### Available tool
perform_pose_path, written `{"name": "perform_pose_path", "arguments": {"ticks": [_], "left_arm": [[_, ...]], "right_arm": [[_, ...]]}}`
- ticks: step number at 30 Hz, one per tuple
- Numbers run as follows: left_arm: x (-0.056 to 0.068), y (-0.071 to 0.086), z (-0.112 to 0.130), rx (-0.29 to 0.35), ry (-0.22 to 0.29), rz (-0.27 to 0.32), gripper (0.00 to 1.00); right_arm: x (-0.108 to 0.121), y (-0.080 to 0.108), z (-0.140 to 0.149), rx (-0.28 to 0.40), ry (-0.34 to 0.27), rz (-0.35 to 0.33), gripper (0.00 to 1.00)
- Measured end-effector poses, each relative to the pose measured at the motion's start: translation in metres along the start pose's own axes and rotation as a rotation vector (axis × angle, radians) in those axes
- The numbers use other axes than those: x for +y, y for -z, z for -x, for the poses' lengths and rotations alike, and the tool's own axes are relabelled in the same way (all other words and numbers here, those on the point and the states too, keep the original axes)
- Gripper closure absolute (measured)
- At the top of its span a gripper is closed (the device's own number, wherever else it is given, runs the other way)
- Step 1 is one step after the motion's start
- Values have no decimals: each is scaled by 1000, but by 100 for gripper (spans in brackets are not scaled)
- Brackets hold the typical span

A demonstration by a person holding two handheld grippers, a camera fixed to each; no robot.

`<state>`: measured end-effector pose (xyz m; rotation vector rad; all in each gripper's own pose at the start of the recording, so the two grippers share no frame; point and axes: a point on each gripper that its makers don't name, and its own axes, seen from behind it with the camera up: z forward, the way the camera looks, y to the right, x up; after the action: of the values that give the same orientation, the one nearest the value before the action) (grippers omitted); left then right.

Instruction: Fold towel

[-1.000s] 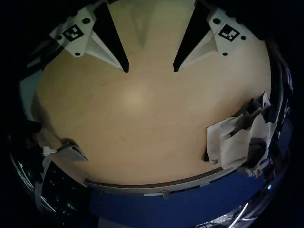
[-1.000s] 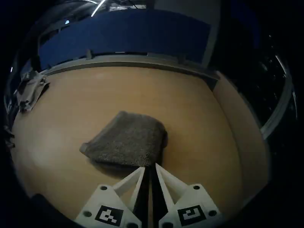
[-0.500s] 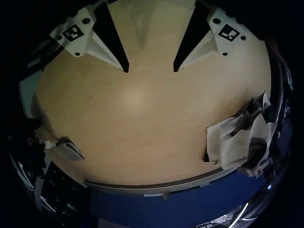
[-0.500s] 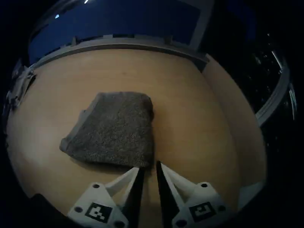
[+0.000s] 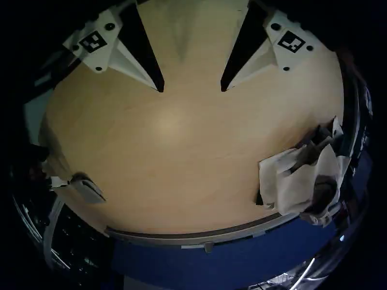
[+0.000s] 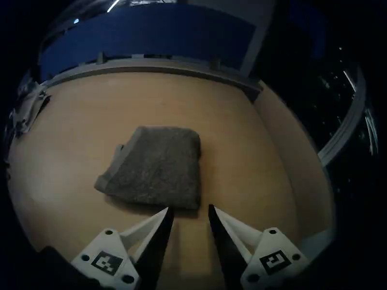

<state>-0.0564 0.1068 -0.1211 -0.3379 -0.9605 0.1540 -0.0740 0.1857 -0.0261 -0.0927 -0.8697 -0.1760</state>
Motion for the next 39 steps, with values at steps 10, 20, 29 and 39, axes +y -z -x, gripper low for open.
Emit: {"name": "perform_pose_path", "arguments": {"ticks": [10, 20, 29, 39], "left_arm": [[-1, 0, -1, 1, -6, 1, 13], [-5, 1, 1, -2, -5, 1, 13], [-5, 1, 1, 2, -2, 5, 14], [-6, 1, 1, 4, -3, 3, 13]], "right_arm": [[-45, -4, -36, 67, -1, -90, 40], [-62, -13, -49, 73, 11, -112, 35], [-63, -14, -49, 71, 15, -110, 19], [-60, -18, -36, 45, 15, -102, 7]]}}
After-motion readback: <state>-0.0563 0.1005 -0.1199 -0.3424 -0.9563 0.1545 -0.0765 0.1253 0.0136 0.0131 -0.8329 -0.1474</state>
